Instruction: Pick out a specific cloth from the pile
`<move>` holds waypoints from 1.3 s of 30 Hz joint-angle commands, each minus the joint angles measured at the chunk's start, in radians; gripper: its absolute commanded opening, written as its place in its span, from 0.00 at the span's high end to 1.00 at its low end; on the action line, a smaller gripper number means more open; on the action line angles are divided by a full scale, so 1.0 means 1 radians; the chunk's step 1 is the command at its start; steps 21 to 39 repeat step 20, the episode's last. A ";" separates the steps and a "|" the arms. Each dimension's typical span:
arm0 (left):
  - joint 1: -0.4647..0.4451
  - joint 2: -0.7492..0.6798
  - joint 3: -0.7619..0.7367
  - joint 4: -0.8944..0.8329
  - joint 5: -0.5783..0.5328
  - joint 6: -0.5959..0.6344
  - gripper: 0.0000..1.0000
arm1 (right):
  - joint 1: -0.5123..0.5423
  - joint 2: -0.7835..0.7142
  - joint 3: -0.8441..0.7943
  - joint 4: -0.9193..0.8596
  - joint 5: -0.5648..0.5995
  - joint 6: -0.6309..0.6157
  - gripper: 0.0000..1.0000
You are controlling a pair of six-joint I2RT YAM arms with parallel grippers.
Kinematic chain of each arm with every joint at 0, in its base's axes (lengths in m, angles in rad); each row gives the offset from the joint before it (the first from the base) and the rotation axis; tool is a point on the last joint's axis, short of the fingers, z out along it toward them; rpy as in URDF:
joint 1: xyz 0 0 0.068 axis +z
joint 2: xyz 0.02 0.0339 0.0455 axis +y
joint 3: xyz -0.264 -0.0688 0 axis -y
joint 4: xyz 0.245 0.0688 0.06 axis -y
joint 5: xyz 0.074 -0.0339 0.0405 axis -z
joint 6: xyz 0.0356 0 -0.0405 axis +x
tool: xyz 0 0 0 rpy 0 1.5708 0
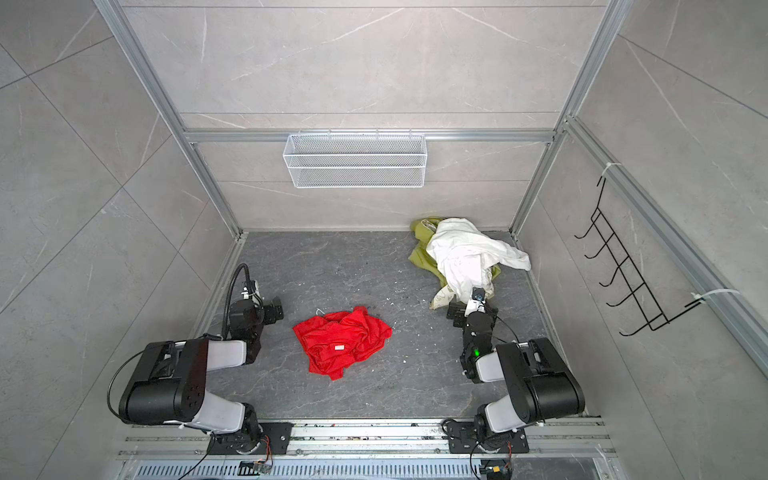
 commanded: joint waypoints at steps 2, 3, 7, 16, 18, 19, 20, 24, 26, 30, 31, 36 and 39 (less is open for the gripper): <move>0.003 0.003 -0.002 0.057 0.006 -0.011 0.00 | 0.006 0.011 0.038 -0.031 -0.001 -0.014 0.01; 0.003 0.003 -0.003 0.056 0.006 -0.011 0.00 | 0.014 0.017 0.057 -0.054 0.034 -0.012 0.01; 0.003 0.004 -0.003 0.057 0.006 -0.013 0.00 | 0.027 0.025 0.081 -0.085 0.090 -0.008 0.00; 0.002 0.004 -0.002 0.057 0.008 -0.011 0.00 | 0.030 0.037 0.109 -0.125 0.087 -0.013 0.01; 0.002 0.004 -0.002 0.057 0.008 -0.011 0.00 | 0.031 0.026 0.098 -0.116 0.092 -0.010 0.01; 0.003 0.003 -0.002 0.057 0.008 -0.012 0.00 | 0.031 0.023 0.085 -0.099 0.092 -0.011 0.01; 0.003 0.004 -0.002 0.056 0.007 -0.011 0.00 | 0.033 0.022 0.080 -0.089 0.091 -0.014 0.01; 0.003 0.004 -0.002 0.056 0.007 -0.011 0.00 | 0.033 0.022 0.080 -0.089 0.091 -0.014 0.01; 0.003 0.004 -0.002 0.056 0.007 -0.011 0.00 | 0.033 0.022 0.080 -0.089 0.091 -0.014 0.01; 0.003 0.004 -0.002 0.056 0.007 -0.011 0.00 | 0.033 0.022 0.080 -0.089 0.091 -0.014 0.01; 0.003 0.004 -0.002 0.056 0.007 -0.011 0.00 | 0.033 0.022 0.080 -0.089 0.091 -0.014 0.01; 0.003 0.004 -0.002 0.056 0.007 -0.011 0.00 | 0.033 0.022 0.080 -0.089 0.091 -0.014 0.01; 0.003 0.004 -0.002 0.056 0.007 -0.011 0.00 | 0.033 0.022 0.080 -0.089 0.091 -0.014 0.01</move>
